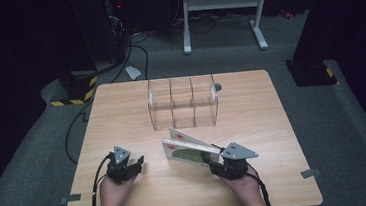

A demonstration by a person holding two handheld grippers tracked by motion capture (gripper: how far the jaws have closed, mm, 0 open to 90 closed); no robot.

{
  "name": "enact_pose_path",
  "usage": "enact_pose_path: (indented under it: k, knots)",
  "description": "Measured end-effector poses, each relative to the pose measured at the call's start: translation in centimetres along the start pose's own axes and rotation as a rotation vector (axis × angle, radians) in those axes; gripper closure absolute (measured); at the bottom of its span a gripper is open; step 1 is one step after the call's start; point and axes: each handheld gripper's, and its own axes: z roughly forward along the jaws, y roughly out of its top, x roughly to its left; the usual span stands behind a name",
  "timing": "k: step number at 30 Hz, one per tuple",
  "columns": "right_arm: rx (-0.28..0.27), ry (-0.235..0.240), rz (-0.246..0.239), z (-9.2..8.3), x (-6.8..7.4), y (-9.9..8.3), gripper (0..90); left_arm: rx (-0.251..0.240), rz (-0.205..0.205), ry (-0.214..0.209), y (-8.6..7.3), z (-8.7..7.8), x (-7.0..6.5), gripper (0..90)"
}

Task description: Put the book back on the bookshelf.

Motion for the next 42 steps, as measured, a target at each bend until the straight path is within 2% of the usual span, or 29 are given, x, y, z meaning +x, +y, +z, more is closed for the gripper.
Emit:
enact_pose_path:
  k: [3, 9, 10, 13, 18, 21, 25, 31, 42]
  knots:
    - [-0.005, 0.016, 0.010, -0.1, 0.0, 0.0, 55.3, 0.005, -0.009, 0.005, -0.1, 0.2, 0.1, 39.4]
    - [-0.006, 0.040, -0.009, -0.1, 0.2, 0.1, 66.1, 0.027, -0.007, 0.018, -0.4, 0.7, 0.5, 40.1]
    - [-0.003, 0.042, -0.009, -0.1, 0.2, 0.1, 68.5, 0.033, -0.017, 0.016, -0.4, 0.7, 0.6, 39.9]
    - [-0.006, 0.026, -0.026, -0.1, 0.5, 0.1, 73.7, 0.036, -0.016, 0.020, -0.4, 0.8, 0.6, 39.2]
    - [0.000, 0.016, -0.045, -0.2, 0.8, 0.1, 74.2, 0.036, -0.027, 0.011, -0.3, 1.0, 0.7, 37.2]
    - [0.005, 0.003, -0.055, -0.2, 1.1, 0.2, 74.5, 0.043, -0.060, -0.002, -0.3, 1.1, 1.0, 34.3]
    - [0.011, -0.004, -0.057, -0.1, 1.3, 0.3, 74.6, 0.048, -0.049, -0.016, -0.3, 1.1, 0.9, 30.8]
    - [0.018, -0.010, -0.046, 0.0, 1.3, 0.4, 74.8, 0.047, -0.058, -0.012, -0.5, 0.9, 0.8, 29.4]
    - [-0.023, -0.067, -0.027, -1.9, 0.6, 0.4, 75.1, 0.045, -0.055, -0.011, -0.7, 0.6, 0.8, 29.4]
